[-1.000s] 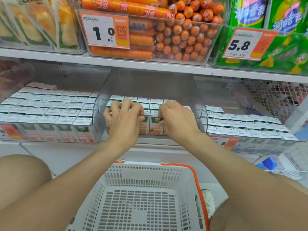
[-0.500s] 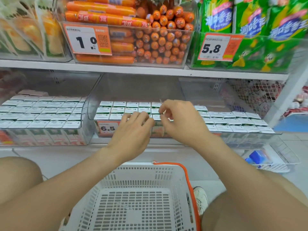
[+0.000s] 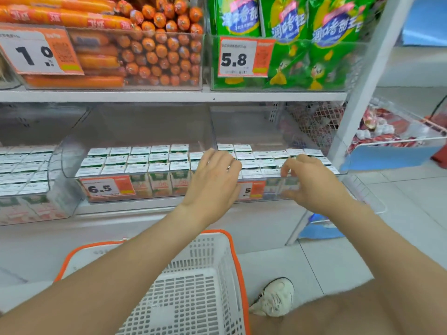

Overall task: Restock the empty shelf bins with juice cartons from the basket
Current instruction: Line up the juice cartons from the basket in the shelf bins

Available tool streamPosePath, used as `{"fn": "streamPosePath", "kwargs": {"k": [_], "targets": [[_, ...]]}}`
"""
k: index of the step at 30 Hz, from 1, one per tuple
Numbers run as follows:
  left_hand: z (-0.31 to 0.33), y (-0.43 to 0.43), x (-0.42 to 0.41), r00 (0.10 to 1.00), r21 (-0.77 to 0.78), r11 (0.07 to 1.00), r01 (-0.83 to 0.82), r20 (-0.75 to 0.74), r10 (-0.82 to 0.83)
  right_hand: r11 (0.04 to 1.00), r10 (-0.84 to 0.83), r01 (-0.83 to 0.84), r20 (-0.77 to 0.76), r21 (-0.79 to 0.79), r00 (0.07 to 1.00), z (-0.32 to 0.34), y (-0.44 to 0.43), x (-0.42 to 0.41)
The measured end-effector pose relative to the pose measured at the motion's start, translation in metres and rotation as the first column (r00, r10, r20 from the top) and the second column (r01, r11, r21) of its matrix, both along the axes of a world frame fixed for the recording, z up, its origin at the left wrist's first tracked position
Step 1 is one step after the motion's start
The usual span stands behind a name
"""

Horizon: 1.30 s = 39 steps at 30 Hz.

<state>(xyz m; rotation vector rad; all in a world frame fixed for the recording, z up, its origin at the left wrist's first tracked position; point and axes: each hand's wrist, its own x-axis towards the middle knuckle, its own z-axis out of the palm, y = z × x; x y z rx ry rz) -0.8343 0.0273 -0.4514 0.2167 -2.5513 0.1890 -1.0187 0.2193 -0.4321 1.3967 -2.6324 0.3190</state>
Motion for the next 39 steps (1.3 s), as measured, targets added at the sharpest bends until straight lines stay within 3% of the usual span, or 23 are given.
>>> {"fn": "streamPosePath", "kwargs": {"k": [4,10,17,26,29,34,37,39], "targets": [[-0.010,0.004,-0.005,0.994,-0.097,0.990,-0.101,0.031,0.104,0.995,0.049,-0.053,-0.051,-0.083,0.997,-0.011,-0.005,-0.011],[-0.009,-0.002,-0.006,0.982,-0.191,0.970,-0.152,0.082,0.170,0.999,0.041,-0.043,-0.107,-0.014,0.993,-0.006,-0.014,-0.010],[0.009,-0.017,-0.022,0.986,-0.198,0.966,-0.167,-0.053,0.160,0.989,-0.009,-0.015,-0.158,-0.150,0.987,0.008,-0.025,-0.015],[-0.011,-0.027,-0.033,0.975,-0.222,0.955,-0.195,0.063,0.213,0.999,0.009,-0.013,-0.138,-0.031,0.990,-0.008,-0.046,-0.023],[-0.016,-0.026,-0.032,0.972,-0.201,0.959,-0.198,0.082,0.218,0.999,-0.013,0.009,-0.116,-0.036,0.993,-0.009,-0.044,-0.020],[-0.002,-0.031,-0.010,0.999,-0.099,0.995,-0.006,0.038,0.010,0.993,-0.104,0.105,-0.014,0.047,0.994,0.010,-0.066,0.015],[0.013,-0.044,0.037,0.998,-0.025,1.000,0.017,-0.060,-0.019,0.995,-0.069,0.069,-0.004,-0.065,0.998,0.027,-0.097,0.077],[0.021,-0.059,0.075,0.994,0.002,0.999,-0.037,-0.099,0.037,0.989,0.048,-0.046,0.010,-0.139,0.999,0.034,-0.118,0.121]]}}
